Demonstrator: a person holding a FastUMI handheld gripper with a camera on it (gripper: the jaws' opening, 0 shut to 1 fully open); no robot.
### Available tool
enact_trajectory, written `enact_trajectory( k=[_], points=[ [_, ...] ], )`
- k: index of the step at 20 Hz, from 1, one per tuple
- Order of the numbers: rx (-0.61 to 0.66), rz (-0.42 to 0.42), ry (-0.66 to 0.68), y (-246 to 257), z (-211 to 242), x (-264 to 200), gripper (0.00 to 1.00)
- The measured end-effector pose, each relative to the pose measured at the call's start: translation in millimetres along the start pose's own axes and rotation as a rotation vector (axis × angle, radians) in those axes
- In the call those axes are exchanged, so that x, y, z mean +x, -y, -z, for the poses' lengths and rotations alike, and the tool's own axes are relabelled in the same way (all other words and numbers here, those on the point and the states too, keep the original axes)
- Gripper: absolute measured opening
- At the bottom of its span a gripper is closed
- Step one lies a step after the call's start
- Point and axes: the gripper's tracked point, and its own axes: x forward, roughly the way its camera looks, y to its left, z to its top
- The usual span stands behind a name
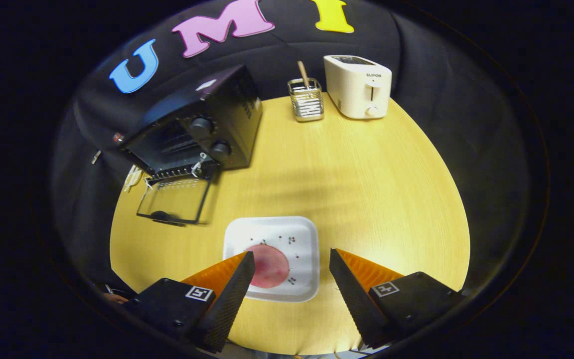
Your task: Open the toaster oven, put the food inside, and close the toaster oven door.
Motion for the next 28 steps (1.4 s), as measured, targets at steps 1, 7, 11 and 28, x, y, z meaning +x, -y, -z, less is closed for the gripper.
enact_trajectory(
  k=[1, 7, 11, 28],
  points=[
    [0.003, 0.005, -0.022, 6, 4, 8, 0.99],
    [-0.006, 0.011, -0.097, 13, 18, 40, 0.87],
    [-0.024, 0.034, -0.135, 17, 25, 50, 0.84],
    [0.019, -0.015, -0.303, 21, 38, 60, 0.05]
  ],
)
